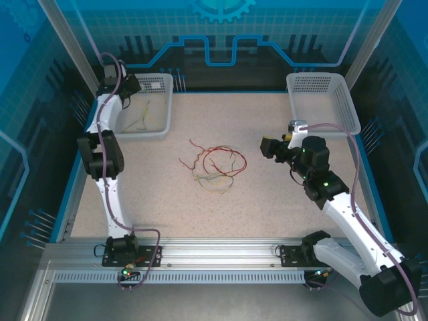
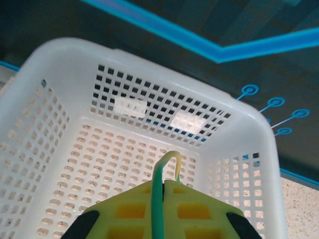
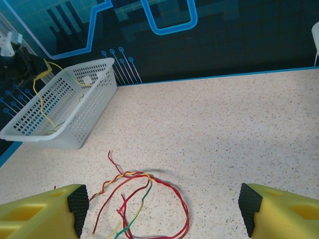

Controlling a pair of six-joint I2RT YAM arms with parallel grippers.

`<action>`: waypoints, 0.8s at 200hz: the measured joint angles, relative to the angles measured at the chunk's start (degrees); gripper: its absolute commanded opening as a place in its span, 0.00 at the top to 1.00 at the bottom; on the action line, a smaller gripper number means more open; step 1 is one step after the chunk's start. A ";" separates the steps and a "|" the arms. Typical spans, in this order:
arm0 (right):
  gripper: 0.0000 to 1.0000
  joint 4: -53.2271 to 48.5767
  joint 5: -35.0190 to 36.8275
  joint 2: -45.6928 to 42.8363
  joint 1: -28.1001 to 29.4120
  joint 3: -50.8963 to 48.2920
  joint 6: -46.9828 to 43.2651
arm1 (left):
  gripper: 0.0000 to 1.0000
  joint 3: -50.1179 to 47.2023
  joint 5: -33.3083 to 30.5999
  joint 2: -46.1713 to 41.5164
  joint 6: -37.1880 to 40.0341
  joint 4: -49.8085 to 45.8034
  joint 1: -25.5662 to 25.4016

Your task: Untangle the cables

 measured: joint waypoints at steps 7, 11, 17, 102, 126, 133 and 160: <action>0.18 -0.02 0.09 -0.17 0.00 0.00 -0.11 | 0.77 0.00 0.17 0.48 -0.07 0.00 0.00; 0.18 -0.02 0.09 -0.26 0.00 0.00 -0.15 | 0.74 -0.02 0.17 0.68 0.00 0.00 0.00; 0.18 -0.04 0.11 -0.39 0.00 0.00 -0.28 | 0.67 -0.02 0.20 0.90 -0.31 0.04 0.00; 0.18 -0.70 0.07 -2.64 0.00 0.00 -0.33 | 0.25 -0.35 -5.53 -0.70 3.76 -4.48 -0.04; 0.18 -0.63 -0.39 -2.12 0.00 0.00 -0.31 | 0.26 -0.63 -7.96 -4.61 4.85 -8.15 -0.28; 0.18 -0.63 -0.76 -1.73 0.00 0.00 -0.31 | 0.26 -1.57 -8.22 -6.64 5.09 -8.50 -0.57; 0.18 -0.92 -3.67 3.96 0.02 1.92 -0.20 | 0.26 -12.72 -9.84 -20.59 5.68 -7.30 -5.20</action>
